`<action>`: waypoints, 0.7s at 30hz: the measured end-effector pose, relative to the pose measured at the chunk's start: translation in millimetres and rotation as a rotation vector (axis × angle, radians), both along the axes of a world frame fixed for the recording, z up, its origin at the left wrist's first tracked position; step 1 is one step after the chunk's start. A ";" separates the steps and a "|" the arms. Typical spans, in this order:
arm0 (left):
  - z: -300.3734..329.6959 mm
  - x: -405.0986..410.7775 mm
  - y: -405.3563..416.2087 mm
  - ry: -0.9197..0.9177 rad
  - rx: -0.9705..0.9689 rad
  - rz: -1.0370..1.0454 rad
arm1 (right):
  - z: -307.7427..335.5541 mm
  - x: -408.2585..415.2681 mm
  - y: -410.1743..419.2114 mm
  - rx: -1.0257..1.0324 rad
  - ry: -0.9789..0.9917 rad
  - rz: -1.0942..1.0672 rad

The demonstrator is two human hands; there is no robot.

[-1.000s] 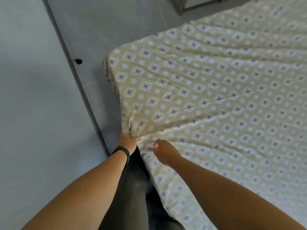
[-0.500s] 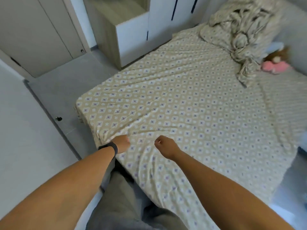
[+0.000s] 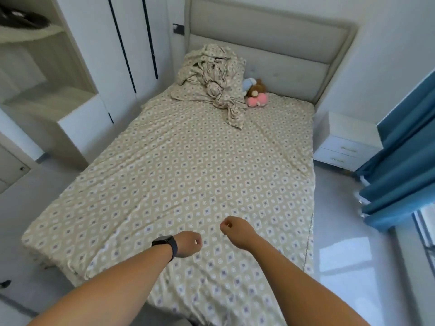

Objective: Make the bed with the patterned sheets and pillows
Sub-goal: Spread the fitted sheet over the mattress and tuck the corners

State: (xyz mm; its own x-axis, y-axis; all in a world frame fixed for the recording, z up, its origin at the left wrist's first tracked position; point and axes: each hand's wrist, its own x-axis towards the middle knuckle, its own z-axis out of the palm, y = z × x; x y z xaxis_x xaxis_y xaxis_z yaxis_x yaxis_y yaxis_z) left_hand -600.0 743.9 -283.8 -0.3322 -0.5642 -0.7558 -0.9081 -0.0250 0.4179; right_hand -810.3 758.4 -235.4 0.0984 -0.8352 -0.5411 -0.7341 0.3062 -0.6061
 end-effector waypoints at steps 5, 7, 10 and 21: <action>-12.7 -20.3 1.2 0.020 -0.049 0.061 | 6.7 -37.6 6.5 0.047 0.077 0.001; -14.3 -27.4 8.5 0.036 0.027 0.059 | 15.3 -52.0 8.5 0.050 0.108 0.013; -5.6 -47.8 11.5 0.061 0.041 0.012 | 25.3 -80.3 10.7 0.023 0.131 -0.012; 5.1 -224.5 43.6 0.137 -0.078 0.151 | 30.8 -258.4 64.1 -0.059 0.200 0.111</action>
State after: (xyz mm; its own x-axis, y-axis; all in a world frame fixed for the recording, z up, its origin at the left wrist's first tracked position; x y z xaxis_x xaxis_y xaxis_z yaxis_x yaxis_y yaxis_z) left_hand -824.4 787.6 -278.7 -0.3360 -0.6708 -0.6612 -0.8310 -0.1194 0.5434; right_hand -1068.6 822.5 -204.6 0.0871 -0.8558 -0.5099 -0.8685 0.1855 -0.4597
